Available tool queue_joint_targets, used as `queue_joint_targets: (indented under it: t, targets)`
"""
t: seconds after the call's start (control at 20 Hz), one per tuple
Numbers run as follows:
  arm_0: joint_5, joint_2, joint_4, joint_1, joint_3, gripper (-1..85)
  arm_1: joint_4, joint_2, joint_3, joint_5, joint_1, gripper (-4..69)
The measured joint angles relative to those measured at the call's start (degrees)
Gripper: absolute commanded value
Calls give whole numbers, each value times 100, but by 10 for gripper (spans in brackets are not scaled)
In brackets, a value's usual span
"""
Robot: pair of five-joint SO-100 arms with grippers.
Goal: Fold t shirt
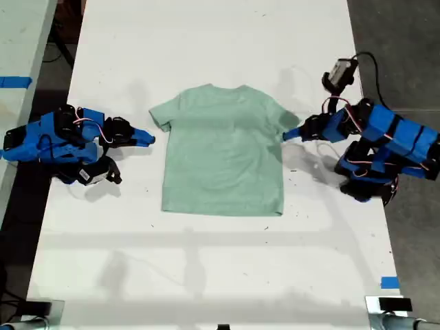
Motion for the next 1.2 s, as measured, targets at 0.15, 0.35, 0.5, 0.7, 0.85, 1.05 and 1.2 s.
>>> queue_joint_targets:
  t: [0.15,0.35,0.5,0.7,0.85,1.05,1.2]
  targets:
    - [70,0,0,9,0,64,-255,-1600,-756,-809,1354,275]
    - [70,0,0,9,0,58,-1020,-3850,-1389,-1354,2276,283]
    - [70,0,0,9,0,57,-1661,-4939,-1521,-1459,2522,282]
    - [97,0,0,9,0,53,-2241,-5458,-1696,-1468,2549,263]
    - [123,0,0,9,0,50,-2566,-5511,-1696,-1450,2443,194]
    - [141,0,0,9,0,47,-2733,-5388,-1696,-1292,2259,16]
    - [141,0,0,9,0,48,-2461,-5036,-1670,-1195,2039,16]
